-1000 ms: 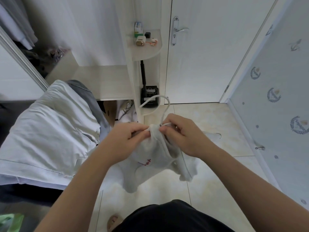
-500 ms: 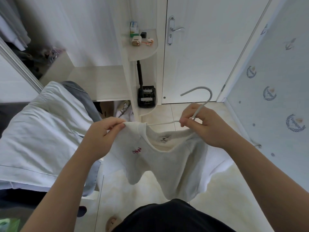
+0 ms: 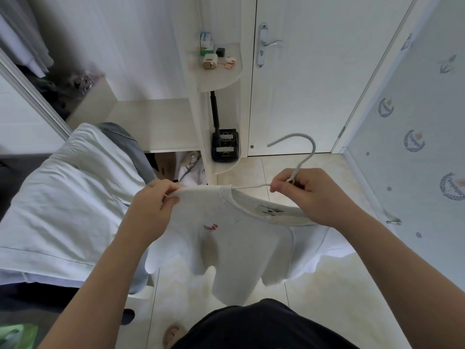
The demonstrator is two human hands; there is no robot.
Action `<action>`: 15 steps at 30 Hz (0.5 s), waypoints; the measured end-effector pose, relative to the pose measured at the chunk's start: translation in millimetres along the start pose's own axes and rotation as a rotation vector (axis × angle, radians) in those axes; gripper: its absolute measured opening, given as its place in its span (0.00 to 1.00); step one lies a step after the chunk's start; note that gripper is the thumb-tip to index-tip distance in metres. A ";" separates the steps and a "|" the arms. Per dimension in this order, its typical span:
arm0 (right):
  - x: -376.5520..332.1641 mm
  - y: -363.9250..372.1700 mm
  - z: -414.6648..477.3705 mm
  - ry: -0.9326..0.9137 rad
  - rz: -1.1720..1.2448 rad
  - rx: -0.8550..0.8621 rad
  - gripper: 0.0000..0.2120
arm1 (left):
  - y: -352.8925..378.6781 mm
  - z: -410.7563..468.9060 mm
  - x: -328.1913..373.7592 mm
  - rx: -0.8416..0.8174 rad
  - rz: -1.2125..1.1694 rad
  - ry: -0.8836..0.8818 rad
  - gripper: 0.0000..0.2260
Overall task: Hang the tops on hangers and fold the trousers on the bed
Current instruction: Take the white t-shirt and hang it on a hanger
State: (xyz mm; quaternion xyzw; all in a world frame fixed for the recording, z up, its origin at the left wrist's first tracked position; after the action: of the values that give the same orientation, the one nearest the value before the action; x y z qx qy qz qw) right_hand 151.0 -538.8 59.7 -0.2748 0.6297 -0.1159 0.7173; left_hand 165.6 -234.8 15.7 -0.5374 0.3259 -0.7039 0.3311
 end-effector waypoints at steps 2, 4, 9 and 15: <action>8.0 3.8 0.1 0.033 -0.022 -0.059 0.11 | -9.7 -3.0 0.7 0.092 0.000 0.009 0.08; 16.9 8.9 -0.4 0.075 -0.056 -0.099 0.11 | -20.0 -8.3 5.1 0.189 -0.047 0.039 0.08; 17.8 7.7 -3.1 0.051 0.032 0.076 0.10 | -30.3 -14.9 3.2 0.277 -0.151 0.060 0.11; -6.7 18.0 -8.9 -0.080 0.103 0.120 0.08 | -29.1 -10.8 16.3 0.243 -0.088 0.038 0.09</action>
State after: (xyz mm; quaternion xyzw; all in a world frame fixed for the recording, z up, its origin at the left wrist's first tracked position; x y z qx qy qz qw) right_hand 138.0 -522.8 55.1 -0.2029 0.6058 -0.1051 0.7621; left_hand 148.4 -230.4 46.0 -0.4937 0.2206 -0.7619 0.3564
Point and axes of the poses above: each hand's wrist, its own z-axis towards the middle knuckle, its own y-axis out of the palm, x = y × z, the point moved 8 cm from there along z, towards the middle knuckle, and after that the axes turned 2 degrees about -y, right-handed, at the moved point
